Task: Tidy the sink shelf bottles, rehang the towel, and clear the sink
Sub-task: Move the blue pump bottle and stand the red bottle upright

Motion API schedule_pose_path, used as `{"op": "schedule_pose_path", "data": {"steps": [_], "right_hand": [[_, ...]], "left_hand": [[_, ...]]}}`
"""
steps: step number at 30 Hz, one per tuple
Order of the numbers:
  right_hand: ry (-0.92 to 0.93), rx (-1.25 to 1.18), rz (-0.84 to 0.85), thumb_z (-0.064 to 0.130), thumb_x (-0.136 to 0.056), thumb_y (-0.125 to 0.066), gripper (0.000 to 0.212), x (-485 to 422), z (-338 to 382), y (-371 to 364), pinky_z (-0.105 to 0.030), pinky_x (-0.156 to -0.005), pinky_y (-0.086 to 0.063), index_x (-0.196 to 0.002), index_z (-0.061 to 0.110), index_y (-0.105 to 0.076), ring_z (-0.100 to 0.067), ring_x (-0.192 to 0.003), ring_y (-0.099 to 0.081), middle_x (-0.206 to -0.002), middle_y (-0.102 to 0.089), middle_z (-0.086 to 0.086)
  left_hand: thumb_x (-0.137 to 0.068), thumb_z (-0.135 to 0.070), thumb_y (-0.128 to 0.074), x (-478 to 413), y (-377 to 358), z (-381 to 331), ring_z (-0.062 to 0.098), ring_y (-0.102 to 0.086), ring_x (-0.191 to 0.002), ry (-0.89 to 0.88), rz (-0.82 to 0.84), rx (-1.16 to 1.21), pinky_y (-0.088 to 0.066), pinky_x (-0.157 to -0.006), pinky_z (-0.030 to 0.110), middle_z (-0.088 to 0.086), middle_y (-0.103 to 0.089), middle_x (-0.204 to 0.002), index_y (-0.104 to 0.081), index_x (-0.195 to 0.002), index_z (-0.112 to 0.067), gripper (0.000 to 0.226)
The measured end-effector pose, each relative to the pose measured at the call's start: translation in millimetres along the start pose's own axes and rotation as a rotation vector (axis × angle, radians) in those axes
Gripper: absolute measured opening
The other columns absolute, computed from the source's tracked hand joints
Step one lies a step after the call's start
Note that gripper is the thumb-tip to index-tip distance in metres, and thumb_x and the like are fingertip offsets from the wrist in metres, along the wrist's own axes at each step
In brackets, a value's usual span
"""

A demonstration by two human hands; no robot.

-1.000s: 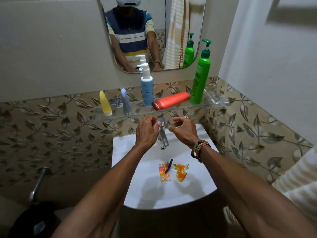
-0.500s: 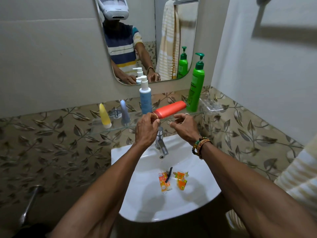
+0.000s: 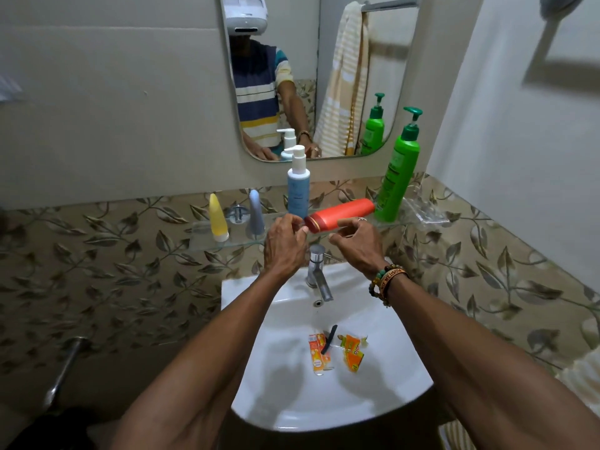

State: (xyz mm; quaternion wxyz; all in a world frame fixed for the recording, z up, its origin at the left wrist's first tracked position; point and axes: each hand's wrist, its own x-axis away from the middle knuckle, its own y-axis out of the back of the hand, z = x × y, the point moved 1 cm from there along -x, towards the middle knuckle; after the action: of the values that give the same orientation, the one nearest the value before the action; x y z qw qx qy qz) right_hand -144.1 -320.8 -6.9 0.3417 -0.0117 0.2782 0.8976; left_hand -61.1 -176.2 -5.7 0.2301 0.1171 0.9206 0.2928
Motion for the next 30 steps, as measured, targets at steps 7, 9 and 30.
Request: {"op": "schedule_pose_path", "data": {"steps": [7, 9, 30], "right_hand": [[0.036, -0.008, 0.035, 0.024, -0.079, -0.076, 0.040, -31, 6, 0, -0.042, -0.083, -0.059, -0.117, 0.013, -0.068, -0.016, -0.089, -0.067, -0.097, -0.071, -0.002], [0.054, -0.007, 0.041, 0.023, -0.079, -0.073, 0.039, -40, 7, 1, -0.045, -0.082, -0.059, -0.117, 0.013, -0.068, -0.018, -0.090, -0.067, -0.097, -0.071, -0.002], [0.267, -0.117, 0.310, 0.011, -0.089, -0.068, 0.051, -102, 41, -30, -0.020, -0.085, -0.048, -0.139, 0.006, -0.053, -0.020, -0.114, -0.059, -0.131, -0.061, -0.011]], "left_hand": [[-0.093, -0.021, -0.061, -18, -7, -2, 0.021, -0.059, -0.099, 0.061, -0.074, 0.012, -0.054, -0.087, 0.040, 0.004, -0.063, -0.106, -0.058, -0.111, -0.014, 0.019], [-0.093, -0.022, -0.061, -22, -10, -3, 0.021, -0.059, -0.100, 0.078, -0.100, 0.013, -0.054, -0.088, 0.041, 0.004, -0.063, -0.109, -0.057, -0.115, -0.014, 0.023], [-0.091, -0.010, -0.064, -59, -20, -3, 0.028, -0.052, -0.129, 0.123, -0.094, 0.067, -0.042, -0.101, 0.036, 0.011, -0.056, -0.141, -0.041, -0.144, -0.012, 0.057]]}}
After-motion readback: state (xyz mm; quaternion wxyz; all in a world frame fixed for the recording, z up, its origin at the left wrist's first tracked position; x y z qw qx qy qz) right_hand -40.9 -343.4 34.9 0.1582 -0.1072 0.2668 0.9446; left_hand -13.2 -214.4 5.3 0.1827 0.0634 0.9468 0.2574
